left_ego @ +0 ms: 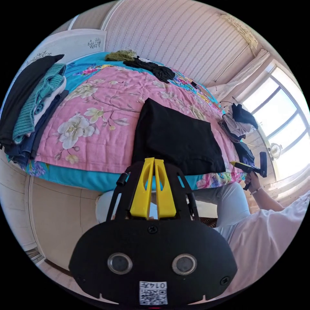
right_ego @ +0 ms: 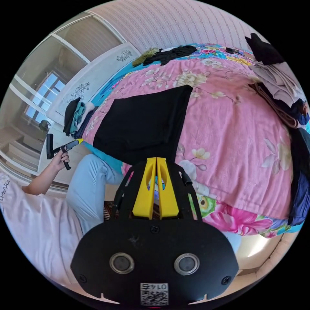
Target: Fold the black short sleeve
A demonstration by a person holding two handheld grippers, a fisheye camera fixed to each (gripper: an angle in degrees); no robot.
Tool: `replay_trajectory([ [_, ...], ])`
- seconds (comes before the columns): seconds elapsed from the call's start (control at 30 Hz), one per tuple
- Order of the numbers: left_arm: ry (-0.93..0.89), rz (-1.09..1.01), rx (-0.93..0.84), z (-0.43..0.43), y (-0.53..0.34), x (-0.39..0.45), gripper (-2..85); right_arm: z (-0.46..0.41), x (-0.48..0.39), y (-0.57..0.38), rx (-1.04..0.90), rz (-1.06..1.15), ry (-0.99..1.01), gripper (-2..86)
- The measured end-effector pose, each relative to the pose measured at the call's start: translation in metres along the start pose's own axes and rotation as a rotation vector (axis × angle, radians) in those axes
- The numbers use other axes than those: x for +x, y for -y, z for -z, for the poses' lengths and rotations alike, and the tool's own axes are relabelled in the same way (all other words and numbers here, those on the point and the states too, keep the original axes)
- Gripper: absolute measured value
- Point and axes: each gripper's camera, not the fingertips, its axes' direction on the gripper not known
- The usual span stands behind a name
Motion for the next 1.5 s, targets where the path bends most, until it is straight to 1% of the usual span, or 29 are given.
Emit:
replay_trajectory([
  [0.03, -0.004, -0.02, 0.007, 0.0, 0.0, 0.007, -1.0, -0.002, -0.007, 0.002, -0.006, 0.017, 0.017, -0.1],
  [0.1, 0.013, -0.13, -0.004, -0.01, 0.0, 0.039, -1.0, -0.011, -0.02, 0.01, -0.049, 0.068, 0.022, 0.0],
  [0.17, 0.065, -0.211, -0.046, -0.026, 0.001, 0.062, -1.0, -0.026, -0.042, 0.021, -0.1, 0.15, -0.022, 0.5],
  [0.2, 0.126, -0.244, -0.079, -0.038, 0.001, 0.074, -1.0, -0.03, -0.048, 0.024, -0.112, 0.174, -0.038, 0.7],
  [0.27, 0.218, -0.231, -0.098, -0.048, 0.001, 0.079, -0.9, -0.05, -0.066, 0.031, -0.185, 0.256, -0.133, 2.2],
  [0.33, 0.261, -0.122, -0.075, -0.042, 0.001, 0.062, -0.9, -0.057, -0.066, 0.029, -0.182, 0.22, -0.238, 4.0],
  [0.4, 0.243, -0.028, -0.044, -0.03, -0.001, 0.038, -0.7, -0.05, -0.054, 0.02, -0.117, 0.118, -0.278, 5.1],
  [0.47, 0.202, 0.073, -0.018, -0.018, -0.004, 0.008, -0.3, -0.037, -0.026, 0.006, -0.048, -0.036, -0.207, 5.8],
  [0.53, 0.119, 0.193, 0.006, -0.009, -0.008, -0.028, 1.1, -0.032, -0.002, -0.004, -0.015, -0.14, -0.13, 6.4],
  [0.63, 0.066, 0.261, 0.012, -0.007, -0.009, -0.05, 4.1, -0.033, 0.023, -0.012, 0.012, -0.238, -0.069, 7.6],
  [0.73, 0.048, 0.277, 0.055, -0.006, -0.008, -0.057, 5.7, -0.042, 0.032, -0.012, 0.018, -0.26, -0.021, 8.4],
  [0.83, 0.026, 0.258, 0.039, -0.012, -0.002, -0.056, 6.2, -0.059, 0.039, -0.009, -0.053, -0.283, -0.041, 7.7],
  [0.93, -0.06, 0.235, 0.019, -0.015, 0.003, -0.054, 6.8, -0.064, 0.045, -0.01, -0.086, -0.281, -0.017, 3.4],
  [1.03, -0.013, 0.223, 0.04, -0.015, 0.002, -0.054, 6.4, -0.056, 0.047, -0.015, -0.049, -0.264, 0.015, 1.4],
  [1.1, 0.027, 0.207, -0.043, -0.029, 0.004, -0.059, 3.5, -0.054, 0.049, -0.018, -0.043, -0.25, 0.027, 0.9],
  [1.13, 0.025, 0.217, -0.114, -0.038, 0.003, -0.064, 0.4, -0.053, 0.05, -0.02, -0.037, -0.245, 0.031, 0.7],
  [1.17, 0.006, 0.229, -0.14, -0.041, 0.002, -0.068, 0.1, -0.051, 0.051, -0.021, -0.018, -0.24, 0.034, 0.5],
  [1.2, -0.034, 0.254, -0.125, -0.038, -0.001, -0.075, -0.4, -0.05, 0.051, -0.022, -0.009, -0.236, 0.039, 0.5],
  [1.33, -0.07, 0.27, -0.002, -0.003, -0.013, -0.087, -0.8, -0.041, 0.054, -0.028, 0.012, -0.216, 0.069, 0.2],
  [1.5, -0.028, 0.243, 0.045, 0.006, -0.006, -0.088, 0.3, -0.045, 0.059, -0.035, -0.006, -0.209, 0.044, 0.1],
])
